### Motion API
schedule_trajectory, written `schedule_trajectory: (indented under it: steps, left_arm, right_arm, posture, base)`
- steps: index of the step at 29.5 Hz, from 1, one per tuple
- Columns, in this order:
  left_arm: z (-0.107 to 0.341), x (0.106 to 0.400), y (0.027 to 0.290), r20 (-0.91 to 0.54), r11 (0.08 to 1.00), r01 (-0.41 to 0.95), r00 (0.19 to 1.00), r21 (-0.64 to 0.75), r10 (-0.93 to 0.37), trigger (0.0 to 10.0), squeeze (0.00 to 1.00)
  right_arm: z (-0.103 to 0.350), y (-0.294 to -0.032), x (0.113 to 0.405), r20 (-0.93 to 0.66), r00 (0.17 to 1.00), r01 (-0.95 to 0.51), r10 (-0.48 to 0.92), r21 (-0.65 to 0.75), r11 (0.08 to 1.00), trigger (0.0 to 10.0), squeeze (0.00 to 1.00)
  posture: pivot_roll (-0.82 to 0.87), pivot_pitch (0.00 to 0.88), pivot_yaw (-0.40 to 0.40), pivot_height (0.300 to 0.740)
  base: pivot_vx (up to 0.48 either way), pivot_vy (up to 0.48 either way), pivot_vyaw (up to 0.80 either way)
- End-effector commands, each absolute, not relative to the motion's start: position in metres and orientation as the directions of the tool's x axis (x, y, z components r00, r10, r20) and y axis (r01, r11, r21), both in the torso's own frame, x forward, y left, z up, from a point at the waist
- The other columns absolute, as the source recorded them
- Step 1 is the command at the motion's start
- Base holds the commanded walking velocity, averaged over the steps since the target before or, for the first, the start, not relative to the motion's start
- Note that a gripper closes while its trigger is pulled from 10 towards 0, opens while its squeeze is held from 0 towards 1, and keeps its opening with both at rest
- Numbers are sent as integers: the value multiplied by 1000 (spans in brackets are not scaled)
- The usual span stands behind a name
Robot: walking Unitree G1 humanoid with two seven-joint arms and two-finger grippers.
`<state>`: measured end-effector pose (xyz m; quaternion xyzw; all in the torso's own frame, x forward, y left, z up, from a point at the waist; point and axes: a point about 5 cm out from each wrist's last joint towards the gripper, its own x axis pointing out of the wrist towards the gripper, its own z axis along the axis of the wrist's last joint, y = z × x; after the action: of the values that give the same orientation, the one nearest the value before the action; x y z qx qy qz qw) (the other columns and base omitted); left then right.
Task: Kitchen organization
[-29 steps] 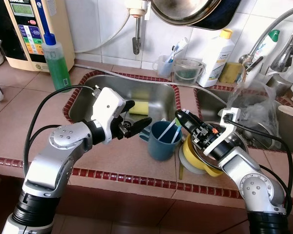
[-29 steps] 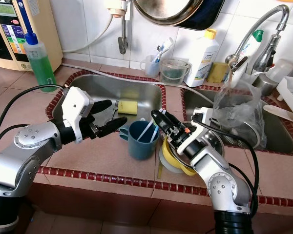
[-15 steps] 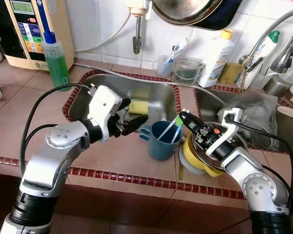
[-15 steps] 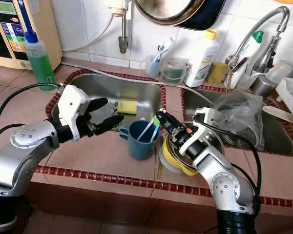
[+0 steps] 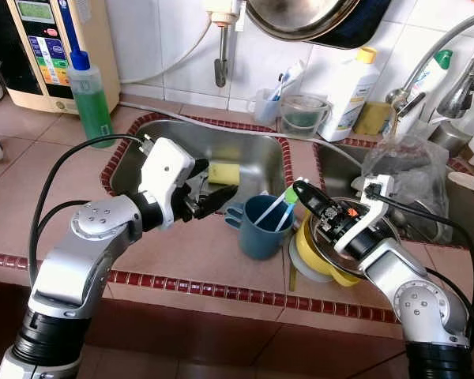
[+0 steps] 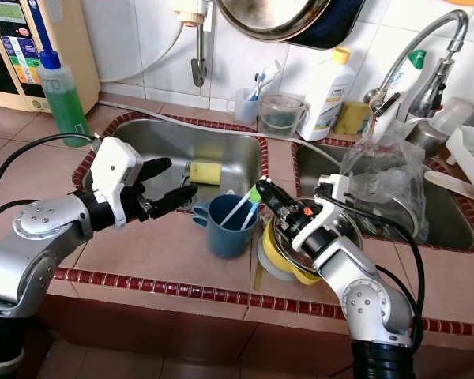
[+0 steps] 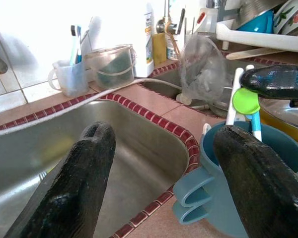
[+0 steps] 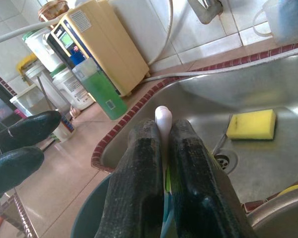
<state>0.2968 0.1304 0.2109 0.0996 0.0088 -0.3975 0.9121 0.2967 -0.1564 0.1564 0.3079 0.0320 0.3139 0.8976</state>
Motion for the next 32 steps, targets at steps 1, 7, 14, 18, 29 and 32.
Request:
schedule_trajectory:
  steps: [1, 7, 14, 18, 29, 32]
  left_arm:
    - [217, 298, 130, -82, 657, 729, 679, 191, -730, 10000, 0]
    - [217, 299, 130, -82, 658, 727, 681, 196, -728, 10000, 0]
    - [217, 299, 129, -80, 657, 728, 680, 197, -729, 10000, 0]
    - [217, 299, 128, -80, 657, 727, 680, 198, -729, 10000, 0]
    - [216, 299, 129, -78, 661, 723, 684, 201, -725, 10000, 0]
    - [216, 299, 128, -78, 661, 723, 684, 201, -725, 10000, 0]
  right_arm:
    - [159, -162, 296, 140, 805, -542, 576, 568, 620, 1843, 0]
    - [161, -159, 293, 149, 761, -587, 631, 572, 573, 10000, 0]
    - [164, -157, 291, 162, 738, -608, 655, 581, 541, 10000, 0]
    - [164, -156, 291, 172, 722, -618, 670, 596, 513, 10000, 0]
    - [164, -142, 283, 169, 634, -676, 755, 594, 435, 10000, 0]
    - [164, -139, 279, 164, 602, -695, 781, 589, 412, 10000, 0]
  posture:
    - [7, 34, -103, 740]
    - [5, 31, -105, 740]
    - [6, 25, -109, 740]
    - [9, 25, -111, 740]
    - [16, 16, -122, 740]
    - [16, 14, -123, 740]
  base:
    - [0, 0, 0]
    - [0, 0, 0]
    - [0, 0, 0]
    - [0, 0, 0]
    - [0, 0, 0]
    - [0, 0, 0]
